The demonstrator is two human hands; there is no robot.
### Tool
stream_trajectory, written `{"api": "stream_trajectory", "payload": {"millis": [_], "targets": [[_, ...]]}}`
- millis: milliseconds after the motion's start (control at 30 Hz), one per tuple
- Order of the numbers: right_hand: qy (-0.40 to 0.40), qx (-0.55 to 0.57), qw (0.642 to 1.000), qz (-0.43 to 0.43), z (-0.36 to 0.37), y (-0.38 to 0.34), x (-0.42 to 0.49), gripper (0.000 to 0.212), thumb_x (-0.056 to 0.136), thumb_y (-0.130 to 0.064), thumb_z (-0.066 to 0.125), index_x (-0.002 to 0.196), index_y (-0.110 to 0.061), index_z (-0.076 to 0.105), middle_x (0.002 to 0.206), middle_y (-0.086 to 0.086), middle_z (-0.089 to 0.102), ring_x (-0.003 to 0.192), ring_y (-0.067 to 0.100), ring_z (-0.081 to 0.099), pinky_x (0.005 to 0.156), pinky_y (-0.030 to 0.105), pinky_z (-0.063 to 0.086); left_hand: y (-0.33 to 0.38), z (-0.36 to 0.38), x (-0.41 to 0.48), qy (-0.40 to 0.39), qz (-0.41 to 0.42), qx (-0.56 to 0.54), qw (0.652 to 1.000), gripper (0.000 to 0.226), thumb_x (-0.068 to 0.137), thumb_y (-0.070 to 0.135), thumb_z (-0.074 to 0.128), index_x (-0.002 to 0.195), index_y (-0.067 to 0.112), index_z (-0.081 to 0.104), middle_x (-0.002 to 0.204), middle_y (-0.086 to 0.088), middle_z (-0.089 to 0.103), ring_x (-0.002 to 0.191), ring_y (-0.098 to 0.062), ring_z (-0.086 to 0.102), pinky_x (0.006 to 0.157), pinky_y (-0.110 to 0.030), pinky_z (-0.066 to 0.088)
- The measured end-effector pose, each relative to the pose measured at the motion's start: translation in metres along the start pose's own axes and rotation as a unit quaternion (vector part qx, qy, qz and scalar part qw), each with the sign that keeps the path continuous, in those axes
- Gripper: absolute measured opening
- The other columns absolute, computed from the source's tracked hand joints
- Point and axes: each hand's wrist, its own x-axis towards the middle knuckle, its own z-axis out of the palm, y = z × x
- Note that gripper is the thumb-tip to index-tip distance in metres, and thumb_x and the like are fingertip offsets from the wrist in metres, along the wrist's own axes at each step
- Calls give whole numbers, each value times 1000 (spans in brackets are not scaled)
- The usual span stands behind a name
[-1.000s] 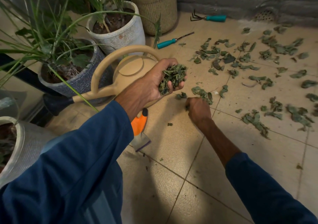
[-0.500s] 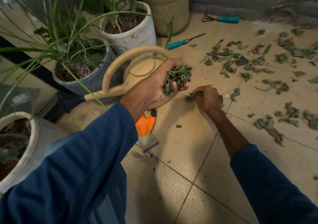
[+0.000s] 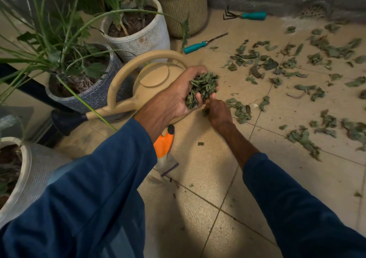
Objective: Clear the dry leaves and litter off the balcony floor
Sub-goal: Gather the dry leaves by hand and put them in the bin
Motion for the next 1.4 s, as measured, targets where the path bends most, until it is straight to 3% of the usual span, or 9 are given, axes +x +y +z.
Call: {"api": "stream_trajectory", "payload": {"millis": [200, 333, 500, 633, 767, 900, 1067, 1267, 1400], "targets": [[-8, -53, 998, -27, 5, 4, -7, 19, 101, -14, 53, 114, -8, 66, 113, 17, 67, 103, 32, 64, 87, 38, 49, -2, 7, 6, -11, -5, 8, 1000, 28, 94, 22, 41, 84, 6, 62, 74, -5, 62, 57, -17, 60, 29, -12, 33], [-13, -55, 997, -54, 11, 6, -14, 23, 102, -13, 53, 124, -7, 58, 112, 18, 64, 97, 31, 63, 82, 40, 52, -5, 8, 11, -19, -14, 4, 1000, 26, 93, 23, 42, 86, 7, 61, 76, -5, 61, 57, -17, 60, 28, -13, 34], [30, 62, 997, 16, 3, 15, -26, 13, 91, -9, 67, 101, -11, 76, 101, 9, 74, 86, 23, 69, 79, 36, 59, -5, 10, 14, -16, -13, 2, 1000, 26, 94, 24, 43, 87, 7, 62, 76, -5, 62, 58, -17, 61, 29, -12, 33], [41, 212, 966, 142, -23, 34, -27, 18, 83, -3, 79, 96, -15, 81, 95, -1, 78, 83, 14, 72, 83, 33, 61, -5, 15, 14, -19, -11, 9, 1000, 25, 93, 23, 43, 85, 7, 61, 75, -5, 62, 59, -16, 60, 29, -12, 32], [80, 359, 906, 211, -59, 45, -41, 24, 74, -2, 87, 94, -14, 81, 86, 0, 77, 62, 4, 70, 64, 27, 62, -8, 18, 15, -13, -7, 9, 1000, 26, 95, 24, 44, 86, 7, 62, 74, -6, 64, 57, -17, 62, 30, -11, 33], [97, 462, 852, 228, -92, 44, -49, 27, 75, -6, 87, 101, -9, 79, 84, 9, 78, 65, 21, 70, 60, 35, 62, -13, 15, 21, 2, -9, 10, 1000, 26, 96, 25, 45, 91, 6, 62, 75, -6, 66, 57, -18, 63, 29, -13, 35], [94, 511, 830, 204, -116, 37, -56, 28, 75, -5, 87, 101, -8, 79, 85, 6, 79, 71, 24, 73, 66, 34, 62, -19, 21, 28, 13, -16, 20, 1000, 28, 96, 25, 44, 89, 6, 63, 73, -7, 66, 55, -18, 63, 29, -13, 34], [110, 517, 815, 238, -125, 54, -72, 33, 74, -1, 87, 105, -4, 77, 92, 11, 78, 72, 18, 74, 57, 21, 57, -23, 37, 36, 13, -17, 32, 999, 27, 95, 25, 47, 94, 4, 63, 77, -9, 67, 56, -20, 64, 28, -15, 35], [107, 528, 799, 267, -127, 66, -85, 35, 73, -2, 88, 106, -3, 77, 96, 12, 78, 81, 23, 75, 64, 29, 62, -28, 50, 35, 13, -16, 41, 999, 27, 96, 26, 49, 90, 5, 64, 76, -9, 69, 57, -20, 65, 29, -14, 36]]}}
